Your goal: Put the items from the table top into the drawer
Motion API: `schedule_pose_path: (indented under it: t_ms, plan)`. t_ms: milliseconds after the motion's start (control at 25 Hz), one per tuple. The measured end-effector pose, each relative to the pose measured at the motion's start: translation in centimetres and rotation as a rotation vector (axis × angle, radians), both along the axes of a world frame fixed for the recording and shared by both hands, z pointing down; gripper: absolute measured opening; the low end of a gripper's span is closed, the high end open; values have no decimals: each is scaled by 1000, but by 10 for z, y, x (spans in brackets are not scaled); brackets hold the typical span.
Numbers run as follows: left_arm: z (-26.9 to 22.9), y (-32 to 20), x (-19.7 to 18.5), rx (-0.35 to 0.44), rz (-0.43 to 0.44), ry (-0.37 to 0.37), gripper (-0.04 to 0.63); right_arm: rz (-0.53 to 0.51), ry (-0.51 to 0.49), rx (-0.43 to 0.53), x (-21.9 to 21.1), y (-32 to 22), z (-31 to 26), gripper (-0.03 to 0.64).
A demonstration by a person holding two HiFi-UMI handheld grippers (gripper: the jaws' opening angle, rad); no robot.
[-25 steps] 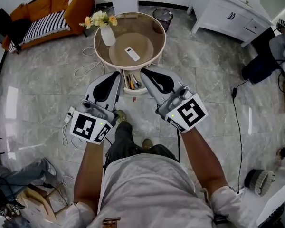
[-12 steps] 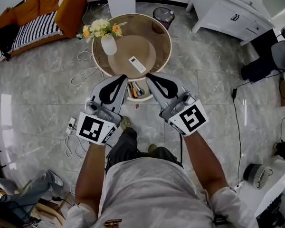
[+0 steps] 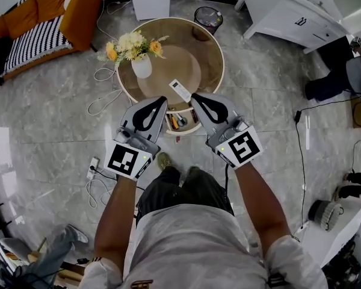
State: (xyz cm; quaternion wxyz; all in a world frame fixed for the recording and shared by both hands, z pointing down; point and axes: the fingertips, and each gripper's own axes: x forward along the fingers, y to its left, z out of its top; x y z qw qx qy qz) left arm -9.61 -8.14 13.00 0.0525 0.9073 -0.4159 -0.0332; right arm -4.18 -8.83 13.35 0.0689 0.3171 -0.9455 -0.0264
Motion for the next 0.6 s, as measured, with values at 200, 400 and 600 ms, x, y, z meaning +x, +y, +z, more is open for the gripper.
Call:
schedule_pose_path:
  t_ms: [200, 400, 600]
  plan:
    - [22, -26, -7, -34, 11, -3, 0, 17, 45, -33, -7, -27, 32, 2]
    - [57, -46, -9, -87, 0, -13, 0, 36, 81, -86, -5, -51, 73, 2]
    - [93, -63, -4, -124, -7, -13, 0, 52, 110, -120, 0, -67, 113, 2]
